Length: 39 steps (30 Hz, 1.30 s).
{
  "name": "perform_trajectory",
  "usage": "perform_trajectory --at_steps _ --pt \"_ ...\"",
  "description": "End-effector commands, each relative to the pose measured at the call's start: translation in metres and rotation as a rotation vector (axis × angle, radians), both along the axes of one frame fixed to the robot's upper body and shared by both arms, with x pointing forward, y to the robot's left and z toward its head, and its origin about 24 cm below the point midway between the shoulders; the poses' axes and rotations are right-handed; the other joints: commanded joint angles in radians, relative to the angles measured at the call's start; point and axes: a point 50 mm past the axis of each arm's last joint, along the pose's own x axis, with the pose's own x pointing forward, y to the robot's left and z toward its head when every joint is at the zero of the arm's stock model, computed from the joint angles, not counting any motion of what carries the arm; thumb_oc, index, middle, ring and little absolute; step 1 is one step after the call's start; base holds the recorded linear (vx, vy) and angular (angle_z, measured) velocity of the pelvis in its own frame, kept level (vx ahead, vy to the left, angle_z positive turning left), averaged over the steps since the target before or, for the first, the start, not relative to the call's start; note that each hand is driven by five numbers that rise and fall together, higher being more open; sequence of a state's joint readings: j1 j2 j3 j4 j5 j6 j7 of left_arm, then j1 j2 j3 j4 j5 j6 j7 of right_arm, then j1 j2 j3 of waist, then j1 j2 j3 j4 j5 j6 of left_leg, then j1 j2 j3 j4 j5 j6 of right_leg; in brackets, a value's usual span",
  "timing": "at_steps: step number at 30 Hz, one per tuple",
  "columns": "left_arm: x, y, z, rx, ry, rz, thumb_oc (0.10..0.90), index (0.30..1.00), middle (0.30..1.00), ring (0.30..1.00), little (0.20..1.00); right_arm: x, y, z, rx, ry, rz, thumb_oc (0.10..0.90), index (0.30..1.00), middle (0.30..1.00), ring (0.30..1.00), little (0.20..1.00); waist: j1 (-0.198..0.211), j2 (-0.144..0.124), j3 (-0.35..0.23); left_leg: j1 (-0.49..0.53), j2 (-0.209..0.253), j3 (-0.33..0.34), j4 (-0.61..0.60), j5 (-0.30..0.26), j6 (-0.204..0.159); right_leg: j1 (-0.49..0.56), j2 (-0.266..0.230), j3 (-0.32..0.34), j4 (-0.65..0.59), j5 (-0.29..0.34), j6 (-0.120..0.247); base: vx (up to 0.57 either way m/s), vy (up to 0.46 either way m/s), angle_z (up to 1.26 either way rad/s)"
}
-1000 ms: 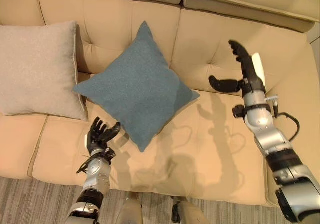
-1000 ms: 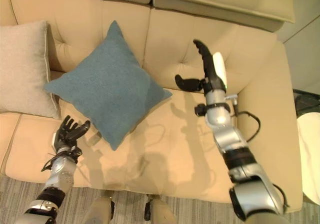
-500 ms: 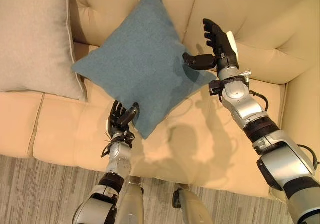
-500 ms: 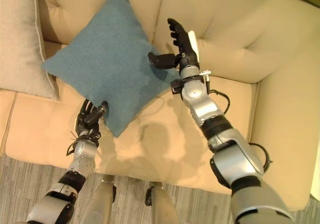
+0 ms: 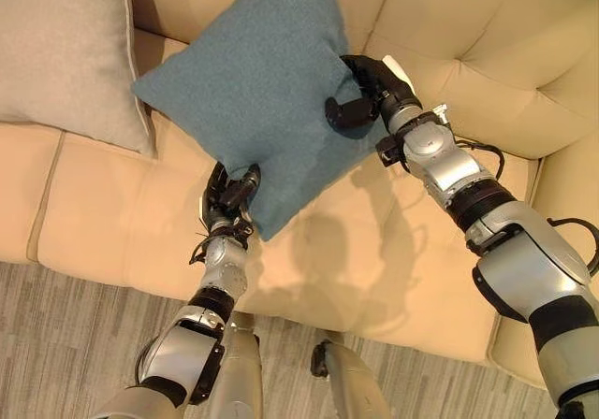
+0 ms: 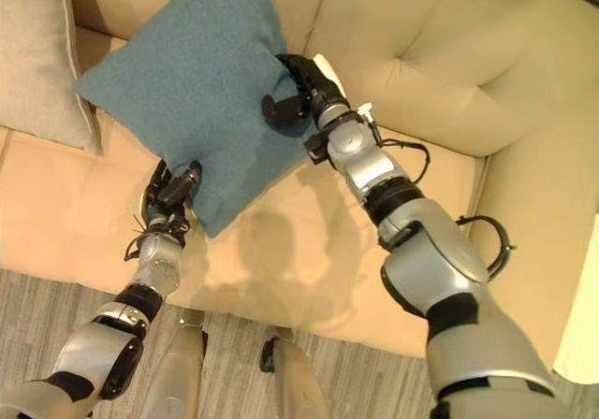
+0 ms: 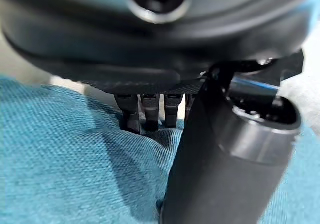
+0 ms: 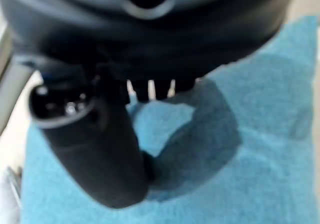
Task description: Pick up all the scattered cushions and arrange them neatly on the sofa.
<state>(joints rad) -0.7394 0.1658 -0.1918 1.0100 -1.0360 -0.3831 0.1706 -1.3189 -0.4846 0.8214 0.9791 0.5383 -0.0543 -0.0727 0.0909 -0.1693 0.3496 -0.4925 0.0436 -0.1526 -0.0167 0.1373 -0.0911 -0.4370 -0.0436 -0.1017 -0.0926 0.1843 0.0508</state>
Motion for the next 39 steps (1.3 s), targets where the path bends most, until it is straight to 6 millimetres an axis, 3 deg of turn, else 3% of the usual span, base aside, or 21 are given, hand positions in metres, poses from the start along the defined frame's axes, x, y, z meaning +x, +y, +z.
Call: perform_trajectory --at_steps 1,7,13,16,18,22,26,32,33,35,36,39 --pt "0.023 -0.085 0.054 0.024 -0.135 -0.332 0.4 0.3 0.3 0.3 0.3 -0.013 0.072 0.023 -0.153 -0.025 0.303 0.4 0.3 0.3 0.3 0.3 -0.014 -0.027 0.036 -0.015 0.004 0.046 -0.071 -0.012 -0.072 0.118 -0.049 0.002 0.007 -0.11 0.135 -0.01 -0.015 0.03" --pt "0.024 -0.088 0.062 0.057 -0.154 -0.355 0.4 0.3 0.3 0.3 0.3 -0.011 0.069 0.024 -0.27 -0.079 0.251 0.4 0.3 0.3 0.3 0.3 -0.03 -0.026 0.049 0.011 0.012 0.068 -0.071 -0.014 -0.067 0.13 -0.049 0.02 0.012 -0.108 0.134 -0.01 0.001 -0.01" --pt "0.031 -0.066 0.078 0.084 -0.196 -0.278 0.4 0.3 0.3 0.3 0.3 -0.013 0.056 0.036 -0.206 -0.168 0.19 0.4 0.3 0.3 0.3 0.3 -0.055 -0.017 0.052 0.034 0.022 0.083 -0.071 -0.015 -0.058 0.128 -0.047 0.033 0.03 -0.113 0.13 -0.03 -0.003 -0.08" --pt "0.028 -0.046 0.123 0.218 -0.386 -0.199 0.4 0.3 0.3 0.3 0.3 -0.025 0.017 0.064 -0.041 -0.345 0.104 0.4 0.3 0.3 0.3 0.3 -0.067 0.01 0.059 0.073 0.031 0.102 -0.06 -0.026 -0.042 0.134 -0.051 0.052 0.065 -0.132 0.127 -0.04 -0.027 -0.04" --pt "0.028 -0.041 0.126 0.222 -0.395 -0.184 0.4 0.3 0.3 0.3 0.3 -0.026 0.009 0.065 -0.022 -0.365 0.081 0.4 0.3 0.3 0.3 0.3 -0.067 0.016 0.057 0.077 0.03 0.103 -0.054 -0.026 -0.039 0.134 -0.052 0.056 0.069 -0.134 0.125 -0.01 -0.02 -0.14" --pt "0.028 -0.027 0.152 0.322 -0.467 -0.145 0.4 0.3 0.3 0.3 0.3 -0.034 -0.036 0.082 0.097 -0.496 -0.098 0.4 0.3 0.3 0.3 0.3 -0.089 0.051 0.028 0.122 0.029 0.116 -0.018 -0.062 -0.024 0.169 -0.055 0.074 0.095 -0.165 0.113 0.01 -0.046 -0.09" --pt "0.024 -0.035 0.169 0.466 -0.536 -0.183 0.4 0.3 0.3 0.3 0.3 -0.041 -0.052 0.093 0.086 -0.567 -0.177 0.4 0.3 0.3 0.3 0.3 -0.116 0.079 -0.001 0.174 0.039 0.134 -0.022 -0.072 -0.02 0.189 -0.052 0.093 0.118 -0.184 0.105 0.03 -0.065 -0.2" --pt "0.017 -0.053 0.172 0.431 -0.593 -0.201 0.4 0.3 0.3 0.3 0.3 -0.044 -0.055 0.099 0.043 -0.632 -0.229 0.4 0.3 0.3 0.3 0.3 -0.145 0.1 -0.031 0.216 0.061 0.164 -0.028 -0.072 -0.018 0.184 -0.035 0.13 0.153 -0.203 0.09 0.02 -0.075 -0.27" --pt "0.02 -0.05 0.182 0.42 -0.611 -0.181 0.4 0.3 0.3 0.3 0.3 -0.041 -0.048 0.118 -0.096 -0.665 -0.264 0.4 0.3 0.3 0.3 0.3 -0.154 0.102 -0.029 0.229 0.074 0.184 -0.039 -0.062 -0.022 0.165 -0.021 0.155 0.172 -0.206 0.09 -0.04 -0.114 -0.28" --pt "0.021 -0.046 0.193 0.42 -0.633 -0.16 0.4 0.3 0.3 0.3 0.3 -0.041 -0.039 0.129 -0.131 -0.688 -0.254 0.4 0.3 0.3 0.3 0.3 -0.158 0.105 -0.031 0.221 0.082 0.194 -0.046 -0.05 -0.026 0.144 -0.014 0.165 0.176 -0.199 0.09 -0.04 -0.072 -0.29" --pt "0.023 -0.041 0.224 0.436 -0.689 -0.097 0.4 0.3 0.3 0.3 0.3 -0.04 -0.023 0.145 -0.216 -0.724 -0.271 0.4 0.3 0.3 0.3 0.3 -0.166 0.107 -0.035 0.214 0.097 0.21 -0.062 -0.037 -0.033 0.114 -0.003 0.182 0.175 -0.189 0.095 0.0 -0.103 -0.44" --pt "0.015 -0.034 0.263 0.437 -0.797 -0.001 0.4 0.3 0.3 0.3 0.3 -0.05 -0.005 0.168 -0.279 -0.847 -0.292 0.4 0.3 0.3 0.3 0.3 -0.177 0.118 -0.035 0.19 0.114 0.229 -0.071 -0.028 -0.041 0.077 0.01 0.19 0.157 -0.172 0.101 0.01 -0.084 -0.49"
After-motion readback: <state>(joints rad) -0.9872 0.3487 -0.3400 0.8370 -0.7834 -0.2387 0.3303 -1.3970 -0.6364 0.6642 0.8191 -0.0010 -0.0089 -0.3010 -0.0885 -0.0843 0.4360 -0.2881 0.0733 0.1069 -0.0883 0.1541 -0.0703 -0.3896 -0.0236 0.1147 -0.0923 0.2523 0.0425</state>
